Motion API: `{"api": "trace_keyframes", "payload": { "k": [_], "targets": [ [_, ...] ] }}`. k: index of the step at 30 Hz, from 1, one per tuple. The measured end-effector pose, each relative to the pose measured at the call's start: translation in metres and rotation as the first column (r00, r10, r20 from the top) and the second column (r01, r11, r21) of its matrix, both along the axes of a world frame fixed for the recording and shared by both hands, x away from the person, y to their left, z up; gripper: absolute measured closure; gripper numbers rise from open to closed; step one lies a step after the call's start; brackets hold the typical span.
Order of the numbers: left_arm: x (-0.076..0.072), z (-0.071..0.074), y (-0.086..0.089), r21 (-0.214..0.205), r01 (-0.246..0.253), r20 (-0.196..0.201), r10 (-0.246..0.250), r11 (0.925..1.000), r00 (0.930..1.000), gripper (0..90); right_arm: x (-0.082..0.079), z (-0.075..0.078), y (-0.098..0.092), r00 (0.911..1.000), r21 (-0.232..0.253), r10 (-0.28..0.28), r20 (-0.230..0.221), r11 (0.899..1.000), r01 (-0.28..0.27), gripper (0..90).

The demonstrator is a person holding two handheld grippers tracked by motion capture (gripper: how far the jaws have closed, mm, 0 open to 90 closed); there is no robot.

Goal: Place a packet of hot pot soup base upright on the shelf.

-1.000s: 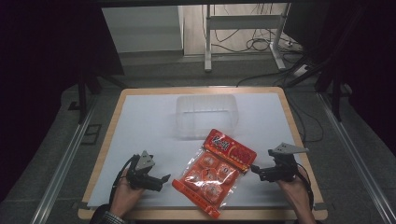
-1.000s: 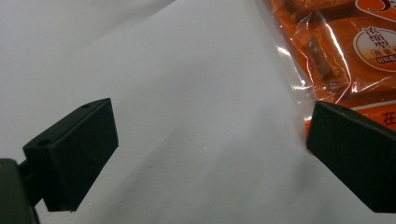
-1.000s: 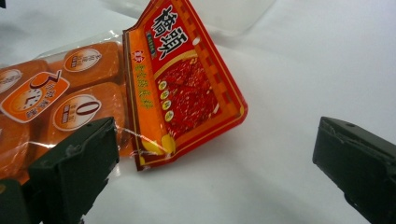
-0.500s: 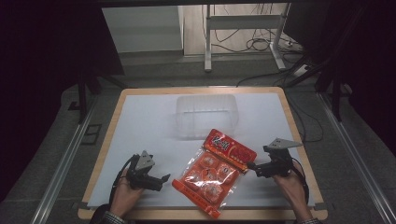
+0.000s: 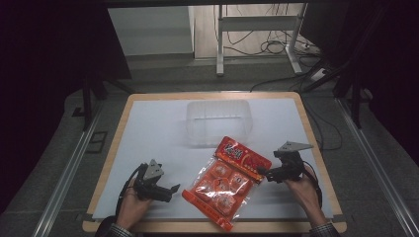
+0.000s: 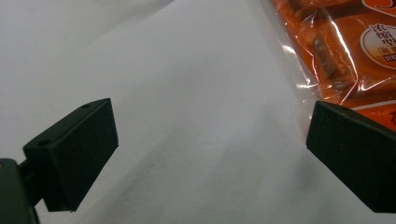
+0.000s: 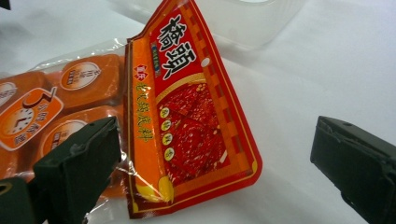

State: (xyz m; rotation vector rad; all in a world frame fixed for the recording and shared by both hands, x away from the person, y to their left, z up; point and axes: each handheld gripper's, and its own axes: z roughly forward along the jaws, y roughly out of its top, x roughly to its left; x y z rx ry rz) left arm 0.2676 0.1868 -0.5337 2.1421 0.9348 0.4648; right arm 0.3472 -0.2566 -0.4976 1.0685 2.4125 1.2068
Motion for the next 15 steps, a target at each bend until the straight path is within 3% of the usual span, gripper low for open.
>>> {"api": "trace_keyframes", "payload": {
  "k": [15],
  "targets": [
    [0.000,-0.001,-0.001,0.012,0.001,-0.003,-0.001,0.9999,1.0000,2.0,0.015,-0.004,0.016,0.9976,-0.023,0.060,-0.036,0.998,-0.061,1.9]
  ]
}}
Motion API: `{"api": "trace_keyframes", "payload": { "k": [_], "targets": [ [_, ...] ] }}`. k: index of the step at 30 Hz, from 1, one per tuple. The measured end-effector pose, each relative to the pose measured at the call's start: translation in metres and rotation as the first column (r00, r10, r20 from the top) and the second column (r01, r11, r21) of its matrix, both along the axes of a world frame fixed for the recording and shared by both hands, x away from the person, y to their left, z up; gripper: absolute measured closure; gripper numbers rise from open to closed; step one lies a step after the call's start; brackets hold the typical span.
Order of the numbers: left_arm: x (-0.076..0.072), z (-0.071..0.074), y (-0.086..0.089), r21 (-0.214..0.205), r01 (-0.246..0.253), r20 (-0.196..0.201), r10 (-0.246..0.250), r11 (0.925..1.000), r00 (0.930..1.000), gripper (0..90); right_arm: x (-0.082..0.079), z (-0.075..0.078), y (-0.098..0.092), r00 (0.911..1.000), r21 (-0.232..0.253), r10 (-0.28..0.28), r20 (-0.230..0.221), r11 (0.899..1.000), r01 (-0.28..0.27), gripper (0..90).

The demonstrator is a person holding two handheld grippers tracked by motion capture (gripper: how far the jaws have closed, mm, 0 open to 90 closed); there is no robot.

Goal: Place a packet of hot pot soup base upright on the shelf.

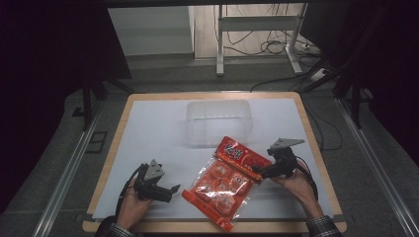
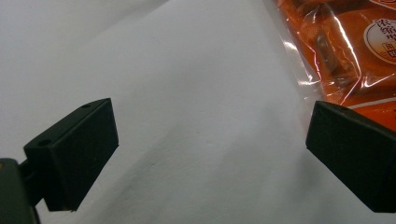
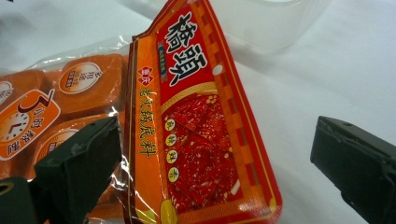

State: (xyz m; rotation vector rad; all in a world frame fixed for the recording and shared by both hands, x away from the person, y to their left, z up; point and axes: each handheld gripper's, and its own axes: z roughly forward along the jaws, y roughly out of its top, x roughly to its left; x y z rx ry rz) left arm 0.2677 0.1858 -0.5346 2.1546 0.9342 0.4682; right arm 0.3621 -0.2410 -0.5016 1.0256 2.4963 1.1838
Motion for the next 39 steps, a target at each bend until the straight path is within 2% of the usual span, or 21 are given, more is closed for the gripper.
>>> {"api": "trace_keyframes", "payload": {
  "k": [2,3,8,11,14,17,20,25,27,30,31,36,39],
  "targets": [
    [0.000,0.000,0.000,0.001,0.001,0.000,-0.001,1.0000,1.0000,2.1,0.001,0.000,0.001,0.9999,-0.002,0.005,-0.012,1.000,-0.005,2.9],
    [0.000,0.000,0.000,0.002,0.000,0.000,0.000,1.0000,1.0000,2.1,0.003,0.000,0.003,0.9997,-0.007,0.002,-0.023,1.000,-0.002,7.1],
    [0.000,0.000,0.000,0.005,0.000,0.001,0.000,1.0000,1.0000,2.1,0.009,0.001,0.004,0.9981,-0.006,0.008,-0.061,1.000,-0.008,14.3],
    [0.000,0.000,-0.001,0.006,-0.001,0.000,0.001,1.0000,1.0000,2.1,0.014,-0.001,0.006,0.9962,-0.005,0.016,-0.086,1.000,-0.017,21.5],
    [0.000,0.000,-0.001,0.009,0.001,0.002,-0.001,1.0000,1.0000,2.2,0.018,-0.002,0.010,0.9944,-0.028,0.034,-0.100,0.999,-0.037,27.9],
    [0.000,0.000,-0.001,0.008,0.000,0.002,0.000,1.0000,1.0000,2.2,0.022,-0.004,0.014,0.9928,-0.049,0.045,-0.111,0.997,-0.051,33.7],
    [0.000,0.000,-0.001,0.014,0.002,0.001,-0.002,0.9999,1.0000,2.2,0.026,-0.005,0.018,0.9903,-0.061,0.078,-0.115,0.995,-0.085,38.4],
    [0.000,0.000,-0.001,0.015,0.003,0.000,-0.003,0.9999,1.0000,2.2,0.029,-0.002,0.022,0.9884,-0.064,0.109,-0.106,0.991,-0.116,48.1],
    [0.000,0.000,-0.001,0.016,0.003,-0.001,-0.003,0.9999,1.0000,2.3,0.029,0.001,0.022,0.9874,-0.045,0.120,-0.103,0.991,-0.125,53.5],
    [0.000,-0.001,-0.001,0.019,0.004,-0.001,-0.004,0.9998,1.0000,2.3,0.029,0.005,0.022,0.9795,0.017,0.160,-0.123,0.987,-0.159,60.6],
    [0.000,-0.001,-0.001,0.019,0.004,-0.001,-0.004,0.9998,1.0000,2.3,0.029,0.005,0.023,0.9775,0.016,0.170,-0.124,0.985,-0.170,61.5],
    [0.000,-0.001,-0.002,0.022,0.006,-0.001,-0.006,0.9997,1.0000,2.3,0.027,0.003,0.032,0.9723,-0.015,0.190,-0.135,0.981,-0.194,63.4],
    [0.000,-0.001,-0.002,0.025,0.007,0.001,-0.007,0.9997,1.0000,2.3,0.026,-0.002,0.044,0.9699,-0.073,0.200,-0.140,0.975,-0.211,63.2]
  ]
}}
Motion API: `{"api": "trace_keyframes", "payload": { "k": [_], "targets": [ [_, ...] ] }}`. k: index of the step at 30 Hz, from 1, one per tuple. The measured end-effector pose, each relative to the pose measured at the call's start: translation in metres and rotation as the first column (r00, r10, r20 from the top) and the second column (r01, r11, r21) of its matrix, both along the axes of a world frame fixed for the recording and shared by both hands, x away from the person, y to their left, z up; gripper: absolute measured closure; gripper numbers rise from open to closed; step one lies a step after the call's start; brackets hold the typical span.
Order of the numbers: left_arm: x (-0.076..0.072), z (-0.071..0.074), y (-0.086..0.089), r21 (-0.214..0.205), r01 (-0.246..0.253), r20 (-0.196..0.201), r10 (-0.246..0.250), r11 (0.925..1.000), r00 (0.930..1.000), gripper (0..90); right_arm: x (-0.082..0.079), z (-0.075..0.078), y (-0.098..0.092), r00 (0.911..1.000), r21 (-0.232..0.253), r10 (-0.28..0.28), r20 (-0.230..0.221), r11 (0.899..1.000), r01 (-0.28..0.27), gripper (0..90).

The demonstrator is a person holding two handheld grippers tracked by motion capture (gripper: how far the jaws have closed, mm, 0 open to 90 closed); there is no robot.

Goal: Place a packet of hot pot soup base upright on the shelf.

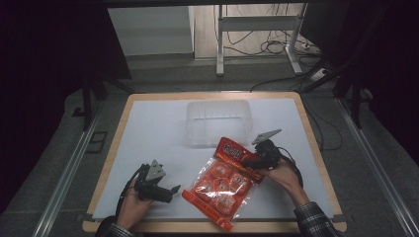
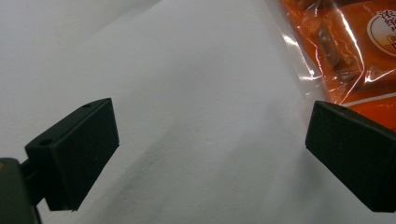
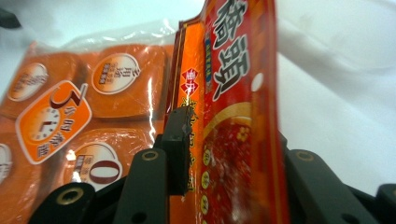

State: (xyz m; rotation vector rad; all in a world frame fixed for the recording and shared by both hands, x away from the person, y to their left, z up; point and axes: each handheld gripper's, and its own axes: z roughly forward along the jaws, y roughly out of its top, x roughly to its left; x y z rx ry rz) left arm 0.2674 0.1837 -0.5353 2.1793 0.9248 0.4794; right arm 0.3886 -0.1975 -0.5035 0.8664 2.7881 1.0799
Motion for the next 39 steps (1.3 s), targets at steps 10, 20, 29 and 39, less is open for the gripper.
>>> {"api": "trace_keyframes", "payload": {
  "k": [10,20,29,39],
  "targets": [
    [0.000,0.000,0.000,0.003,0.001,0.002,-0.001,1.0000,1.0000,2.4,-0.007,-0.002,0.020,0.9992,-0.088,0.018,0.036,0.996,-0.014,84.7],
    [0.000,0.000,0.000,0.007,-0.001,0.005,0.001,1.0000,1.0000,2.6,-0.013,0.003,0.023,0.9985,-0.089,-0.005,0.055,0.996,0.010,88.6],
    [0.000,0.000,0.000,0.005,-0.005,0.008,0.005,1.0000,1.0000,2.7,-0.019,0.013,0.023,0.9958,-0.071,-0.008,0.091,0.997,0.014,88.5],
    [0.000,0.002,0.003,-0.021,-0.024,-0.003,0.024,0.9995,0.9997,2.6,-0.028,0.032,0.020,0.9938,-0.033,-0.012,0.111,0.999,0.016,88.6]
  ]
}}
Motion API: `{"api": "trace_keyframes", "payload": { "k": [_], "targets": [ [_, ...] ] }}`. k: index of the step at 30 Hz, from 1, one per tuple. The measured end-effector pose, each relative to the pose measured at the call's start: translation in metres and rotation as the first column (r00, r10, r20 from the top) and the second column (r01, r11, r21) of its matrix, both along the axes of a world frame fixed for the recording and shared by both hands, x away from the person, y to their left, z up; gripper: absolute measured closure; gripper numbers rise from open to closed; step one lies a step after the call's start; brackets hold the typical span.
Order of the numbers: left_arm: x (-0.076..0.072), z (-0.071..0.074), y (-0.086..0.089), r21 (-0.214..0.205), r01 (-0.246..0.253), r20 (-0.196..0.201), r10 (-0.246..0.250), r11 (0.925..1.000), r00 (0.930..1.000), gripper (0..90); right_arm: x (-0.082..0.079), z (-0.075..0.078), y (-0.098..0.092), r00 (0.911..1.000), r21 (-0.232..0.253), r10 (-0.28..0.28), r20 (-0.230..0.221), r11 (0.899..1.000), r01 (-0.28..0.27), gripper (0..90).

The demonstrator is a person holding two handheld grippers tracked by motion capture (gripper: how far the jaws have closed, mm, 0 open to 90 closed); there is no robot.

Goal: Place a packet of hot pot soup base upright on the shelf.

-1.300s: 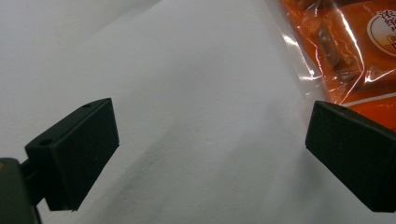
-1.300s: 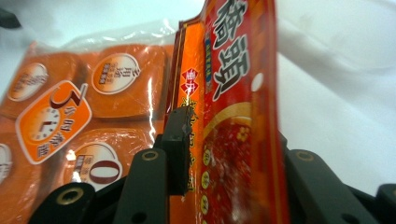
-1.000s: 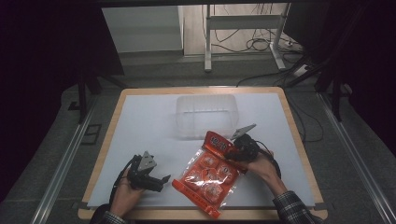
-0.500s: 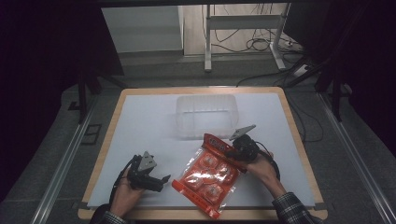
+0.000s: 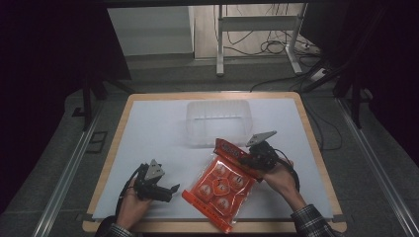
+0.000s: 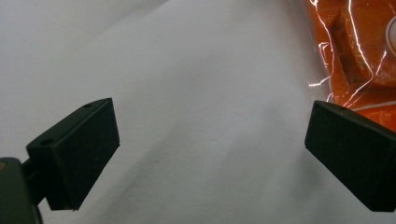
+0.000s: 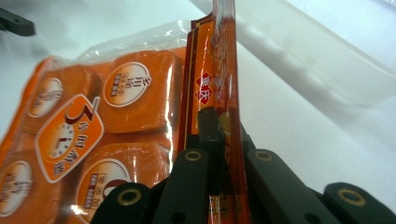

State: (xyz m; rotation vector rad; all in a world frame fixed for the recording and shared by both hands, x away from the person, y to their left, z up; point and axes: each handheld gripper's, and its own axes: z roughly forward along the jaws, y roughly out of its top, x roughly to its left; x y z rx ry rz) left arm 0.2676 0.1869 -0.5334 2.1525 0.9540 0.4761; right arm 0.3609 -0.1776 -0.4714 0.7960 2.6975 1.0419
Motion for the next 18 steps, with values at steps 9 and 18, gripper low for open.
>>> {"api": "trace_keyframes", "payload": {
  "k": [9,18],
  "targets": [
    [0.000,0.001,0.001,-0.017,-0.008,-0.001,0.008,0.9998,1.0000,2.6,-0.010,0.031,-0.003,0.9998,0.060,0.010,-0.015,0.998,-0.009,88.6],
    [0.000,0.001,0.001,-0.019,-0.009,0.003,0.010,0.9998,0.9999,2.6,-0.023,0.058,0.001,0.9991,0.106,0.029,-0.031,0.994,-0.026,88.7]
  ]
}}
